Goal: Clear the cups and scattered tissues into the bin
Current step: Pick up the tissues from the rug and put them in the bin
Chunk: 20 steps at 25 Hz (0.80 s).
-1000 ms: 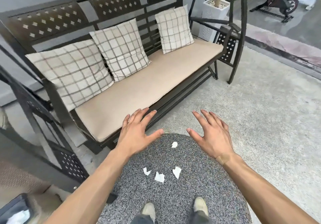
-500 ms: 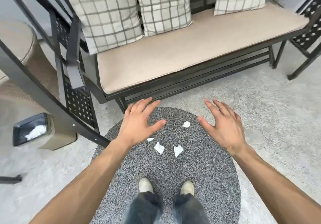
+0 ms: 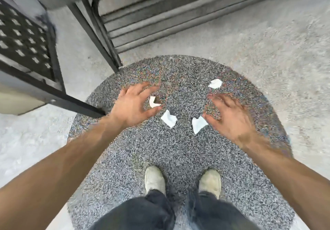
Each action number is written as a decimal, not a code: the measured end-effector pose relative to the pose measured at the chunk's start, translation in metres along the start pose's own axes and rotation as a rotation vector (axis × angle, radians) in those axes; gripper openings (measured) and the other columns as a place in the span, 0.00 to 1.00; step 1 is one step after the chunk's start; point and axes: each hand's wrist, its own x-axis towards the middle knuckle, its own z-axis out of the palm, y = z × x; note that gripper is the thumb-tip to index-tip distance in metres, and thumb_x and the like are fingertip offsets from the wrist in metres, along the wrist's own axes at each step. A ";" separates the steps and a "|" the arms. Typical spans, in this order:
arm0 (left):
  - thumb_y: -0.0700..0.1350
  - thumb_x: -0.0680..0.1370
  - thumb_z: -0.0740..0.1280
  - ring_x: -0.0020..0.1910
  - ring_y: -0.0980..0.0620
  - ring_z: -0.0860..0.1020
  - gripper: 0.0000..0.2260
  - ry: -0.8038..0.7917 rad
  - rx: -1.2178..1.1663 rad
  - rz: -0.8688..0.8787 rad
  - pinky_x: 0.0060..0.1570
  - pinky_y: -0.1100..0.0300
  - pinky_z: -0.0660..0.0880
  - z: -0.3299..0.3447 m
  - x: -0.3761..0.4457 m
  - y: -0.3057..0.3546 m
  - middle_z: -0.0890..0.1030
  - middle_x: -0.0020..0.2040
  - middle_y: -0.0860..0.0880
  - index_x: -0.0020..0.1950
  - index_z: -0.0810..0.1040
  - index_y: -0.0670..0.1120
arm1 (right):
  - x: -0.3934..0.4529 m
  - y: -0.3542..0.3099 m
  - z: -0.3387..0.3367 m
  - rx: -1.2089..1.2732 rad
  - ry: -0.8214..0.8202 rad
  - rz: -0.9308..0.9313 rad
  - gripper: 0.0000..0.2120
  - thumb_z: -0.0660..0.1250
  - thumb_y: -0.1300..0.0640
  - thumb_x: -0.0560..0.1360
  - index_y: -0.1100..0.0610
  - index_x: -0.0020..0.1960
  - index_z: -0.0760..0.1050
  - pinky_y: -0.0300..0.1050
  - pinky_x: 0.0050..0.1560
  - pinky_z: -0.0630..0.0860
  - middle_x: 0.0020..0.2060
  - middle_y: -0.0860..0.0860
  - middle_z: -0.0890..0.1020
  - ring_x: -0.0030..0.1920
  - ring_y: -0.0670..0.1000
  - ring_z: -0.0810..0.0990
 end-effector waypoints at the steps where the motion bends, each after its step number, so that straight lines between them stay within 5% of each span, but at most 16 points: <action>1: 0.71 0.74 0.54 0.73 0.44 0.63 0.32 -0.011 0.013 -0.006 0.69 0.35 0.55 0.031 0.008 -0.012 0.61 0.76 0.49 0.75 0.55 0.62 | 0.009 0.009 0.035 -0.032 -0.032 -0.026 0.31 0.55 0.33 0.75 0.42 0.74 0.55 0.67 0.66 0.61 0.74 0.53 0.62 0.69 0.60 0.68; 7: 0.64 0.74 0.65 0.68 0.44 0.71 0.34 -0.174 0.071 -0.086 0.66 0.36 0.66 0.183 0.070 -0.065 0.53 0.77 0.50 0.75 0.52 0.62 | 0.062 0.051 0.189 -0.156 -0.141 -0.131 0.34 0.62 0.35 0.72 0.38 0.73 0.51 0.64 0.63 0.68 0.75 0.49 0.60 0.68 0.57 0.69; 11: 0.60 0.73 0.69 0.66 0.43 0.71 0.36 -0.236 0.104 -0.135 0.47 0.46 0.81 0.240 0.106 -0.083 0.52 0.77 0.49 0.74 0.50 0.64 | 0.078 0.068 0.241 -0.180 -0.173 -0.167 0.37 0.66 0.37 0.70 0.36 0.72 0.51 0.64 0.63 0.68 0.75 0.48 0.59 0.70 0.57 0.67; 14: 0.58 0.72 0.70 0.71 0.42 0.66 0.36 -0.271 0.098 -0.156 0.51 0.45 0.79 0.264 0.124 -0.092 0.51 0.77 0.50 0.73 0.52 0.66 | 0.086 0.074 0.264 -0.234 -0.214 -0.216 0.40 0.70 0.39 0.69 0.37 0.73 0.51 0.62 0.63 0.69 0.74 0.47 0.57 0.69 0.55 0.66; 20: 0.48 0.77 0.68 0.58 0.47 0.75 0.17 -0.240 0.013 -0.139 0.54 0.51 0.79 0.277 0.136 -0.098 0.63 0.68 0.47 0.65 0.70 0.56 | 0.094 0.074 0.287 -0.222 -0.280 -0.235 0.31 0.67 0.46 0.73 0.38 0.72 0.58 0.58 0.65 0.70 0.72 0.48 0.61 0.68 0.52 0.67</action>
